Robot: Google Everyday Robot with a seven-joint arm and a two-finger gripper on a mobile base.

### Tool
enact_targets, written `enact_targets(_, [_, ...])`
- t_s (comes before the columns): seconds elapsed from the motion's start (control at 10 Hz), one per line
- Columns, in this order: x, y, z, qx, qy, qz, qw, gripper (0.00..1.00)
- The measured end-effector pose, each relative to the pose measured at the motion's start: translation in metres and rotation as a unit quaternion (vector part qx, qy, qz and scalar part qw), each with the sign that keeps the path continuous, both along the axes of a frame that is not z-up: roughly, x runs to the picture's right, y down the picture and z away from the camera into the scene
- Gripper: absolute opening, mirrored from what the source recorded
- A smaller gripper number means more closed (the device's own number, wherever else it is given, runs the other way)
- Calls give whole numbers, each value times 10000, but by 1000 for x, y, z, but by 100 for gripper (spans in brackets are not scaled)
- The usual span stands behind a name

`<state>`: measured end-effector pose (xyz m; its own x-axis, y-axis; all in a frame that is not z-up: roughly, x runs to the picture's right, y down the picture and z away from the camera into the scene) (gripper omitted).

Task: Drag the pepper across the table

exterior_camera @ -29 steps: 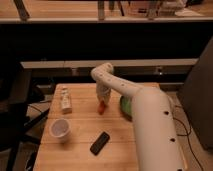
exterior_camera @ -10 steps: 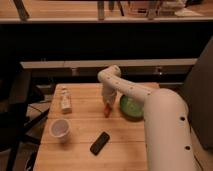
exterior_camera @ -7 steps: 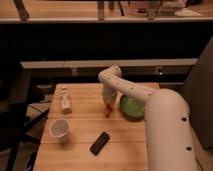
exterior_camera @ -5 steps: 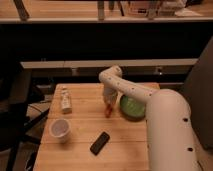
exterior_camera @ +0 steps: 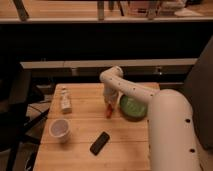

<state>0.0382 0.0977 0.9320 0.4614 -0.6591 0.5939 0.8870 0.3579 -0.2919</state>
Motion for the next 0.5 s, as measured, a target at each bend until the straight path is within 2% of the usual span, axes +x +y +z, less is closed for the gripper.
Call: enact_targets(0.5, [5, 2, -2, 5, -21, 18, 10000, 0])
